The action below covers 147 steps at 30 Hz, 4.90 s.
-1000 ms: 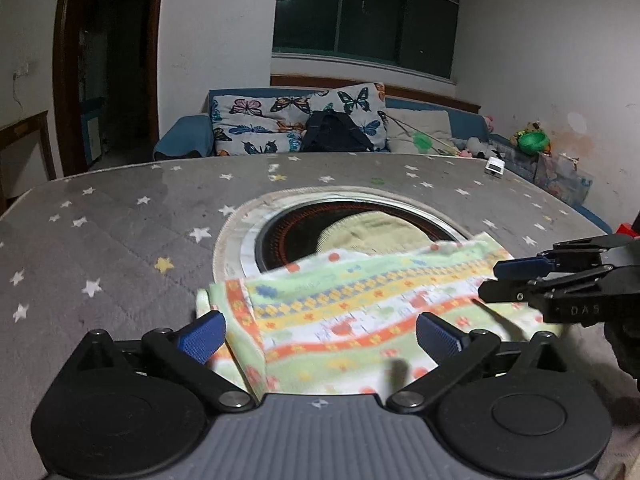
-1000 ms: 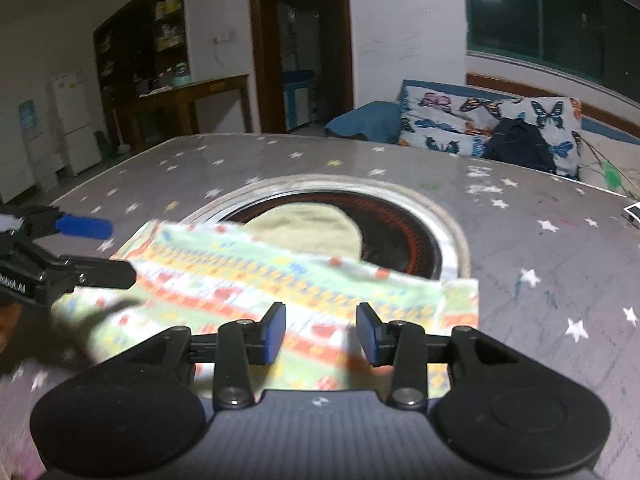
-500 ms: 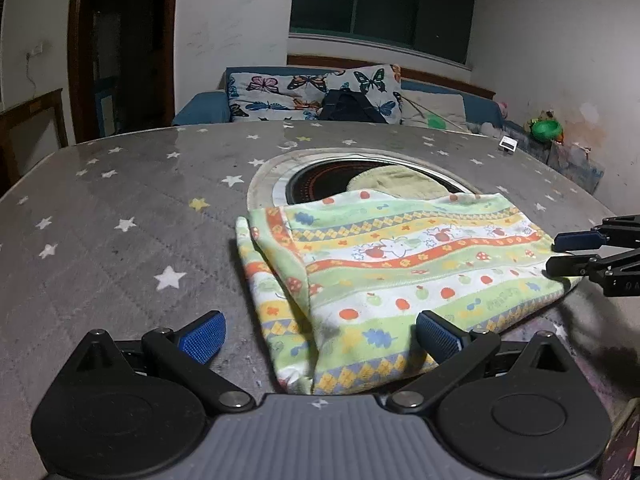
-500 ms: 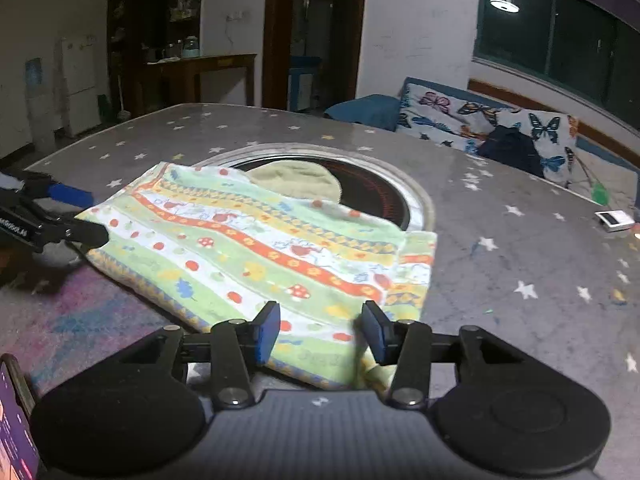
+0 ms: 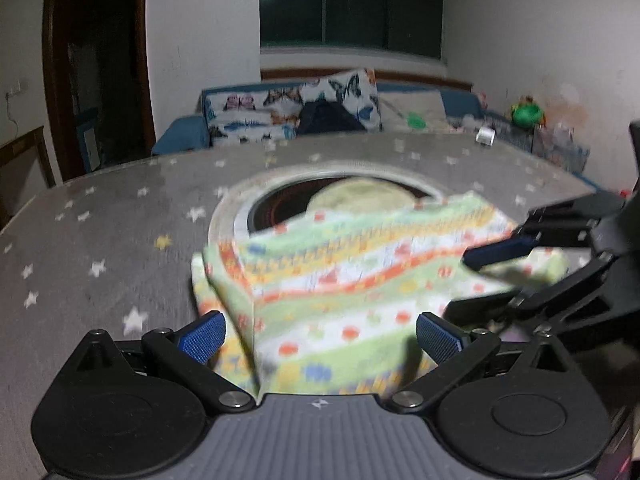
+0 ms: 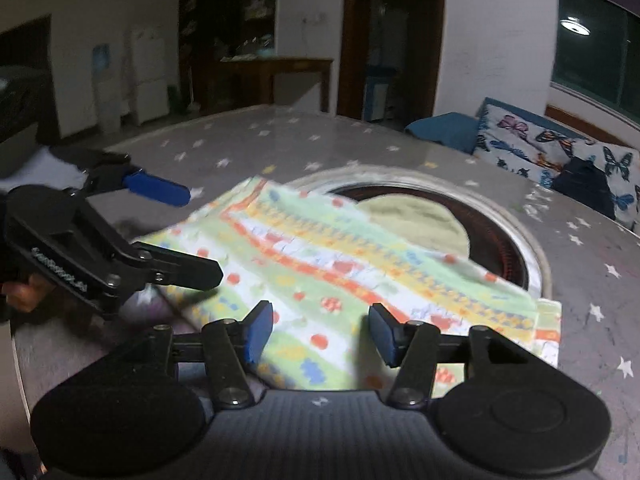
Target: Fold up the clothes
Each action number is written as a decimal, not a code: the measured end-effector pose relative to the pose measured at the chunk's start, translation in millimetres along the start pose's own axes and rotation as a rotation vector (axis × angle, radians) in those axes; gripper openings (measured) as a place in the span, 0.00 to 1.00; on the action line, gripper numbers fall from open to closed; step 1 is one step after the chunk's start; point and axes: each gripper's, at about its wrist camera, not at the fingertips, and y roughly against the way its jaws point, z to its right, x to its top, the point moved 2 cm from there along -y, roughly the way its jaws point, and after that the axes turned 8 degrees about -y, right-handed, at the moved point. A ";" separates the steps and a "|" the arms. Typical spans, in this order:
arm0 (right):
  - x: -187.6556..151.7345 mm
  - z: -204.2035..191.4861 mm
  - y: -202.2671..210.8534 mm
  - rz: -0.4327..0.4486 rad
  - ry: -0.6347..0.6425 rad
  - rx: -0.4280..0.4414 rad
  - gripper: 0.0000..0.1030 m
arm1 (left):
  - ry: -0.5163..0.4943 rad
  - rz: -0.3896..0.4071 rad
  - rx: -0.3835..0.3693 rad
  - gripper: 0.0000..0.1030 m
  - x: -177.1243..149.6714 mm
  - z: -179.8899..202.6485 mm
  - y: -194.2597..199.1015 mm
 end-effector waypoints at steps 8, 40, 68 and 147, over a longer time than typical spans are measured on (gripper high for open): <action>-2.6 20.2 23.5 0.029 -0.049 -0.012 0.59 | 0.043 -0.013 -0.027 1.00 -13.3 -8.2 3.7; 2.0 82.6 -1.3 0.030 -0.204 -0.126 0.62 | 0.130 0.043 0.022 1.00 33.5 -40.1 -50.4; -2.2 95.2 -6.9 0.042 -0.247 -0.173 0.83 | 0.374 0.028 0.120 1.00 -6.8 -120.3 -34.5; -5.3 102.5 -10.6 0.010 -0.274 -0.169 1.00 | 0.212 -0.076 0.216 1.00 -0.8 -97.7 -50.1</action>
